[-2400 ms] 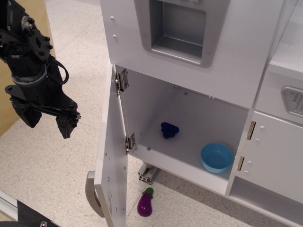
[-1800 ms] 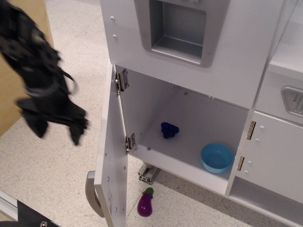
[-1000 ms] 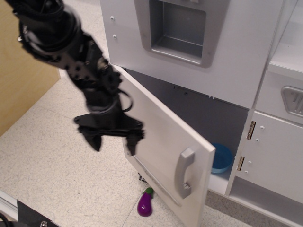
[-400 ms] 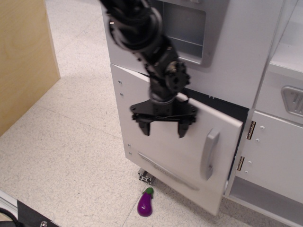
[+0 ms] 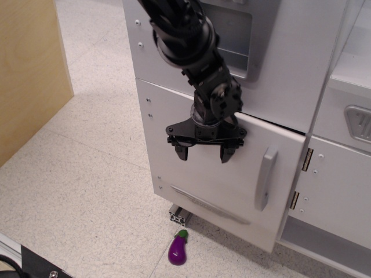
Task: Close low fridge
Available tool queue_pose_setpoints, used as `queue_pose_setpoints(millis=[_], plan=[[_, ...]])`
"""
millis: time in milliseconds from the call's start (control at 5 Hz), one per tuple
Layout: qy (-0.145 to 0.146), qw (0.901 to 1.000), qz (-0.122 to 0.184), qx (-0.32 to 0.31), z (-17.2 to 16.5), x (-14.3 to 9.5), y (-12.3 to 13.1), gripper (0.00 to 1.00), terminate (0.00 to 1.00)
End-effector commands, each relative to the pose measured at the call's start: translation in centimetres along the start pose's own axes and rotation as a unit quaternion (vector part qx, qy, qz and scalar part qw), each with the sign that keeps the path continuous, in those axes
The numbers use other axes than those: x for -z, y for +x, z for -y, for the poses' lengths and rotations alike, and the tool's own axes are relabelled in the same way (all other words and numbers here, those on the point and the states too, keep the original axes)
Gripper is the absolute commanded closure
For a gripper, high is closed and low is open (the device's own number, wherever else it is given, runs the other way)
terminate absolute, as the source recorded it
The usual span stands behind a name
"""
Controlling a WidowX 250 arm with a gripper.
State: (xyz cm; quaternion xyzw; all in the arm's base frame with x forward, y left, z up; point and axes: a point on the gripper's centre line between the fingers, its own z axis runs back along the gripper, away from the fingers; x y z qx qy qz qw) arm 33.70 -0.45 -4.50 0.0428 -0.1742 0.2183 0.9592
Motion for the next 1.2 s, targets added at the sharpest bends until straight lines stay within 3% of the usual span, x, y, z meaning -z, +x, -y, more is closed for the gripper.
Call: queue_pose_setpoints(millis=[0,200,400,800,1000], plan=[[-0.023,0.9989,0.039,-0.003,1.2,-0.7,3.0,0.0,0.0],[-0.029,0.9994,0.019,-0.006,0.7,-1.4,2.8,0.0,0.0],[-0.03,0.9992,-0.026,0.001,-1.0,-2.4,1.4,0.0,0.0],[-0.018,0.9991,-0.038,0.0,-2.6,-2.9,0.2,0.0,0.0],[-0.018,0.9991,-0.038,0.0,-2.6,-2.9,0.2,0.0,1.0]])
